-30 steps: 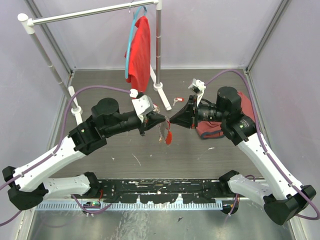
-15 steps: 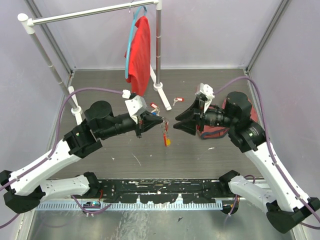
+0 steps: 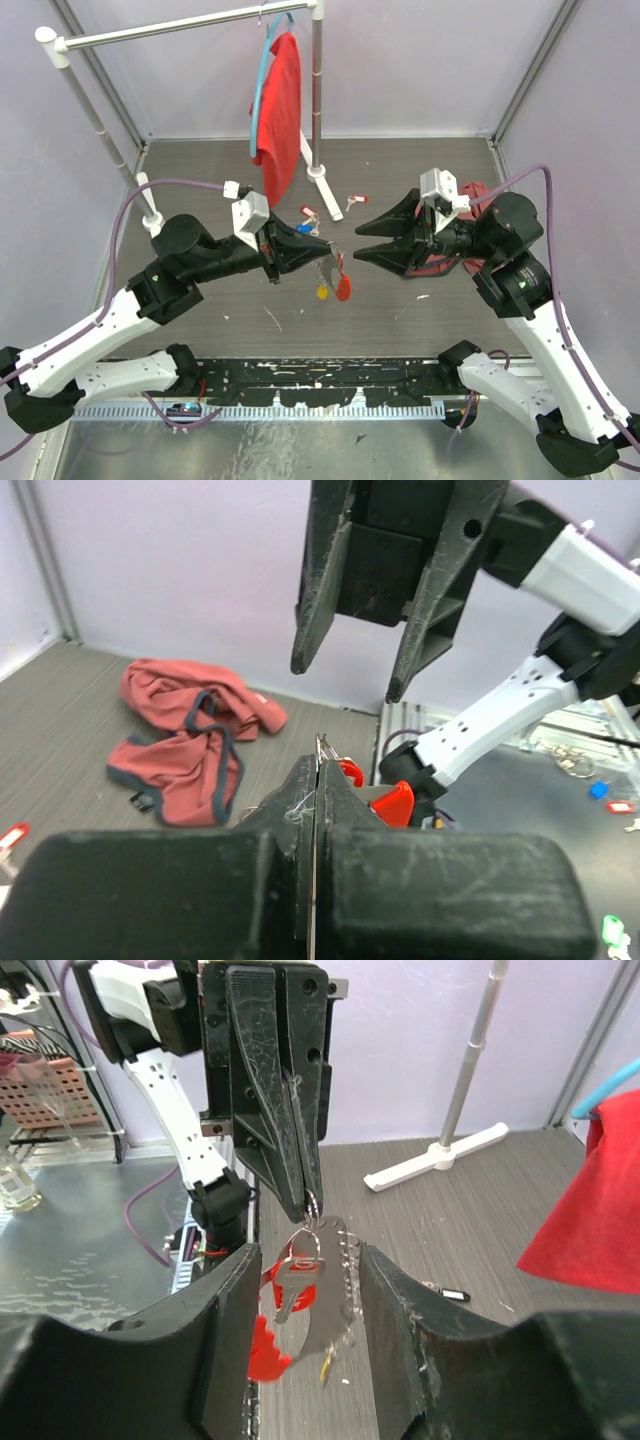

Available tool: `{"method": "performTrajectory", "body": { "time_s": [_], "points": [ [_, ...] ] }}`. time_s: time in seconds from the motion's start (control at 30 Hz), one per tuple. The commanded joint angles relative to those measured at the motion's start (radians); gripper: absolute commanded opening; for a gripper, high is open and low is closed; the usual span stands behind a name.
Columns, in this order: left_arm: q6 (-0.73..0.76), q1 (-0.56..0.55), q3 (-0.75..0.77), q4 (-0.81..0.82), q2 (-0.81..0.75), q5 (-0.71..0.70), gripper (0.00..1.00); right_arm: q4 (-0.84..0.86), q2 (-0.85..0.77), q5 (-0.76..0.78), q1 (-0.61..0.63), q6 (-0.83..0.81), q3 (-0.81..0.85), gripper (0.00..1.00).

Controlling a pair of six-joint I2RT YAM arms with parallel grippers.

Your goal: Put the keys on the keyring

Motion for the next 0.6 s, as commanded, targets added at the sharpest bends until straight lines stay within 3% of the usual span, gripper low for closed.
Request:
{"method": "performTrajectory", "body": {
  "time_s": [0.0,0.57],
  "points": [
    [-0.102,-0.004,-0.020,0.230,0.000,0.093,0.00,0.186,-0.005,-0.069,0.000,0.093,0.005,0.50],
    [-0.172,-0.009,0.006,0.326,0.073,0.195,0.00,0.179,-0.012,-0.107,0.000,0.141,0.015,0.44]
  ]
}}
